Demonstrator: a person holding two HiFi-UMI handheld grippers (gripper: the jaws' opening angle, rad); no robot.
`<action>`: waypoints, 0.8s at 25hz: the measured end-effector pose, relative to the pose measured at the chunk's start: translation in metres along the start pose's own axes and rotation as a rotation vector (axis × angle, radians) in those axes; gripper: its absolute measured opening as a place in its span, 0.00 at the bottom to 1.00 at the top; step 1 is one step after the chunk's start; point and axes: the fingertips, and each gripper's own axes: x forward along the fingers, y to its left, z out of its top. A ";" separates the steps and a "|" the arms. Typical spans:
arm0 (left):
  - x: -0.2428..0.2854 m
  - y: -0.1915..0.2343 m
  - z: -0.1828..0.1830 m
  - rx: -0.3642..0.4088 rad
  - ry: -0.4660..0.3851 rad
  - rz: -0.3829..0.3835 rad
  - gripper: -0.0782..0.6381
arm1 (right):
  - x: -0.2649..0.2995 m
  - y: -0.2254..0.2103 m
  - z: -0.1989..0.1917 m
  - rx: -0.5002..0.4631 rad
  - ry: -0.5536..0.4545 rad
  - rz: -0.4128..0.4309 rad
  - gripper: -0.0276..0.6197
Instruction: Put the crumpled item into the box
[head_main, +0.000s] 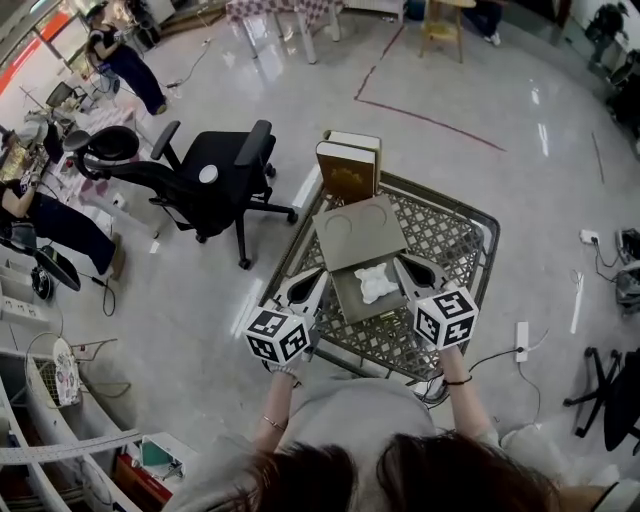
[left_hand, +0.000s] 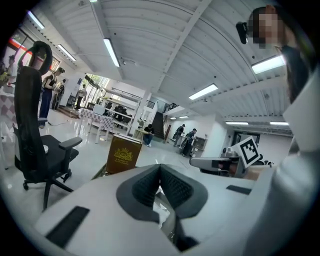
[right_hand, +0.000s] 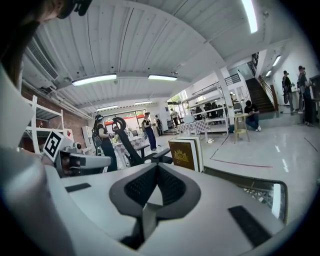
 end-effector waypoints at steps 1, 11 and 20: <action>-0.002 -0.001 0.003 0.009 -0.011 0.000 0.13 | -0.003 0.001 0.006 -0.004 -0.019 0.002 0.08; -0.016 -0.002 0.039 0.079 -0.086 0.016 0.13 | -0.027 0.001 0.055 -0.036 -0.152 -0.012 0.08; -0.029 -0.002 0.061 0.131 -0.143 0.028 0.13 | -0.043 -0.005 0.088 -0.060 -0.241 -0.039 0.08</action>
